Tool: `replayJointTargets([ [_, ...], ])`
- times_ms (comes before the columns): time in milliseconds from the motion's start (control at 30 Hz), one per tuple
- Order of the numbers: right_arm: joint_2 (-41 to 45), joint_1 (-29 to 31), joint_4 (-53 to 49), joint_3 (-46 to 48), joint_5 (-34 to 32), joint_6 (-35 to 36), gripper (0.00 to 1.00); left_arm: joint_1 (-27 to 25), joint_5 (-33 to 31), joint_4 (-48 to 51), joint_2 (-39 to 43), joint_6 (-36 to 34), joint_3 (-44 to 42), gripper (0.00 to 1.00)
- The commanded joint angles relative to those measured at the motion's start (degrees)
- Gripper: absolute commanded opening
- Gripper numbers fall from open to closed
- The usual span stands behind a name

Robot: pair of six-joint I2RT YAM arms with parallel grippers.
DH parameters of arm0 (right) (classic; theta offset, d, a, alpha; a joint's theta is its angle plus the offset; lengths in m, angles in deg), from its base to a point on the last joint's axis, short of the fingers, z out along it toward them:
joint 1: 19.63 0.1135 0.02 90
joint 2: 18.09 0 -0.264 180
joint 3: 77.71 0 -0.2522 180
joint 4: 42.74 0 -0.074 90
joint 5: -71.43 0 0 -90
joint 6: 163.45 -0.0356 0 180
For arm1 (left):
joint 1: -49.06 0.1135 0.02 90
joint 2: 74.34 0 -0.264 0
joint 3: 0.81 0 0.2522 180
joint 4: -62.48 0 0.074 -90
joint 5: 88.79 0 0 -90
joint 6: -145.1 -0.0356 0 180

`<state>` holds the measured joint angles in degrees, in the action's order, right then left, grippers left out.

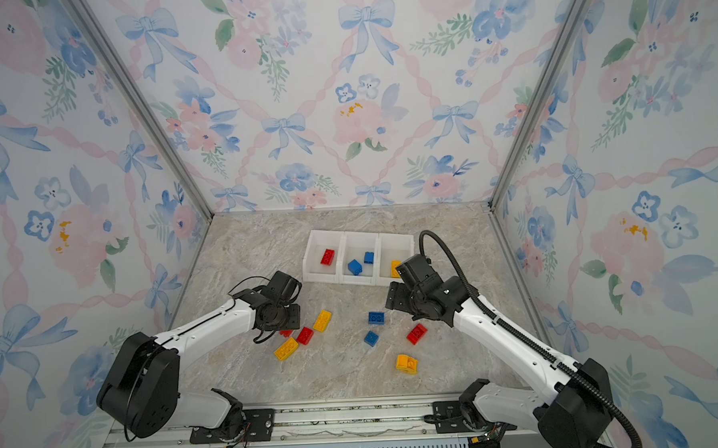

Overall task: Sort the legos into containers by color
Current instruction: 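Close the left gripper on the small red brick and lift it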

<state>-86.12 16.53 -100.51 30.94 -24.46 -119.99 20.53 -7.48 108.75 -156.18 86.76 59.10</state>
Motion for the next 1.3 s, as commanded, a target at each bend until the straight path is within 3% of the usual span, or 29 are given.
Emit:
replayJointTargets([
  [0,-0.4,0.3,-0.5,0.5,-1.1,-0.8,0.89,-0.1,-0.8,1.5,-2.4,-1.1,0.9,0.58],
  [367,-1.0,0.1,-0.3,0.0,-1.2,-0.8,0.89,-0.2,0.5,1.4,-6.6,-2.5,1.7,0.56],
  [967,-2.9,-0.8,0.4,-0.9,-0.5,-0.2,0.89,-0.2,1.5,1.4,-7.0,-2.9,3.3,0.31],
  [1267,-2.0,-1.4,0.1,-0.3,-0.5,-0.3,0.90,-0.3,-1.8,1.0,-3.4,-1.9,10.2,0.28],
])
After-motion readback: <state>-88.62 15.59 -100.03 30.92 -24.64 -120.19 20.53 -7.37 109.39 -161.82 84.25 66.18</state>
